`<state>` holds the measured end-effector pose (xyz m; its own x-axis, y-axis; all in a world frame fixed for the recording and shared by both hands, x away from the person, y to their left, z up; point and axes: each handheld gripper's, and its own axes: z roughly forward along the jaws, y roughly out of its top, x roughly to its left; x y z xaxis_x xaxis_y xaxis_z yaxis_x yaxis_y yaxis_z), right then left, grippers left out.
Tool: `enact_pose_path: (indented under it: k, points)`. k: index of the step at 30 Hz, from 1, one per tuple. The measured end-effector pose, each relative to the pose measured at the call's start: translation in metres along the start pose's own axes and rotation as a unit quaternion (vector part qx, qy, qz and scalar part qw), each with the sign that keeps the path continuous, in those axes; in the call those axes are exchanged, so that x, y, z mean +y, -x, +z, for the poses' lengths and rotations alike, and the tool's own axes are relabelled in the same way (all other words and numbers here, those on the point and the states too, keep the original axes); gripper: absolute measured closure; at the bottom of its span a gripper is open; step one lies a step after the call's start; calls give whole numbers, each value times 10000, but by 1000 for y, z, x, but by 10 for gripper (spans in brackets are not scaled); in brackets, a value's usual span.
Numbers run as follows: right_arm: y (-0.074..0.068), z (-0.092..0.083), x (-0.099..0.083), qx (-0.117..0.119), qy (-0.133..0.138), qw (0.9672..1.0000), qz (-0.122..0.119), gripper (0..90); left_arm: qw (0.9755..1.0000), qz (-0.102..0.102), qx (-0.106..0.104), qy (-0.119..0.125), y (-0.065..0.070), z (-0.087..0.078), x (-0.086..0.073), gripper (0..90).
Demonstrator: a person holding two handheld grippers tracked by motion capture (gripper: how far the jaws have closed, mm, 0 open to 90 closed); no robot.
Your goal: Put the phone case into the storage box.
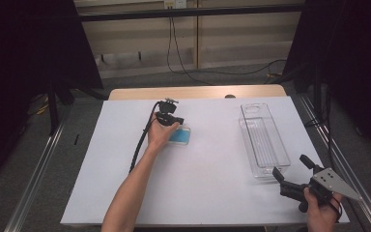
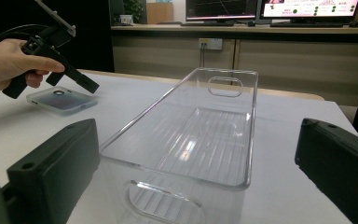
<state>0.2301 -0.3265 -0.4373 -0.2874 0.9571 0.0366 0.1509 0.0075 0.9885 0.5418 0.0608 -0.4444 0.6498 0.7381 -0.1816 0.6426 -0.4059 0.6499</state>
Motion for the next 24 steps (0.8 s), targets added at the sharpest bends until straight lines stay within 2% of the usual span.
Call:
enact_pose_path:
  k: [13,17,24]
  points:
    - [0,-1,0,-14,2,10000,-3,0,10000,60,-32,-69,1,3,-6,900]
    - [0,-1,0,-19,13,10000,2,0,9999,100,-43,24,2,2,-10,900]
    - [0,-1,0,-27,5,10000,-10,0,9999,128,-90,27,3,-1,-13,900]
